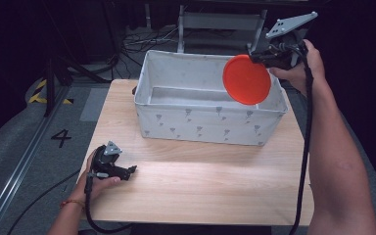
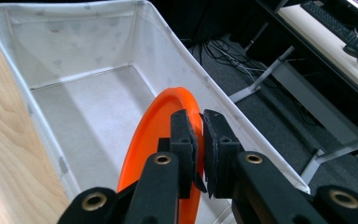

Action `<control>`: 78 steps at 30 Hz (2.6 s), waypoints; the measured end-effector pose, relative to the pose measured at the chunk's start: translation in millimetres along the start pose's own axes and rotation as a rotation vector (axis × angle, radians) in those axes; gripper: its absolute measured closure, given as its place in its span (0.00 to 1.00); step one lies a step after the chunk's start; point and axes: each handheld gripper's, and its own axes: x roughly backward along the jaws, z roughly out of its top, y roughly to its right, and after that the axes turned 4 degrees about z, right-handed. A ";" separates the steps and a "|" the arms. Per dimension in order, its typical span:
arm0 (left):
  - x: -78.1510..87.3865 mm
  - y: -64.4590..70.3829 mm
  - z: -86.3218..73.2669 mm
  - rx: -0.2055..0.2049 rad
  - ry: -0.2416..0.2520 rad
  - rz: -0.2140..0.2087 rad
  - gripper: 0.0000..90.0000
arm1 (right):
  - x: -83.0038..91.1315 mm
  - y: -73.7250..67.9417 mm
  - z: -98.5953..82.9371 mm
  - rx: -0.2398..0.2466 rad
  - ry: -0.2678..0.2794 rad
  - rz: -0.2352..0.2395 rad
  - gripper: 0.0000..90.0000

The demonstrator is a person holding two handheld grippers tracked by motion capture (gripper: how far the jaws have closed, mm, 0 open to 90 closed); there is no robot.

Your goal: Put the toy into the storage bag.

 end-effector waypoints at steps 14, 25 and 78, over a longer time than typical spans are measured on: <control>0.0 0.0 0.0 0.000 0.000 0.000 0.01 | -58.1 -7.1 -7.3 0.049 -0.029 0.087 0.93; -0.2 0.2 -0.2 0.001 0.004 0.003 0.01 | -88.4 -17.1 -28.6 0.093 -0.129 0.231 0.93; 0.0 0.5 -0.4 -0.001 0.007 0.011 0.01 | -86.8 -30.5 -61.1 0.049 -0.175 0.234 0.74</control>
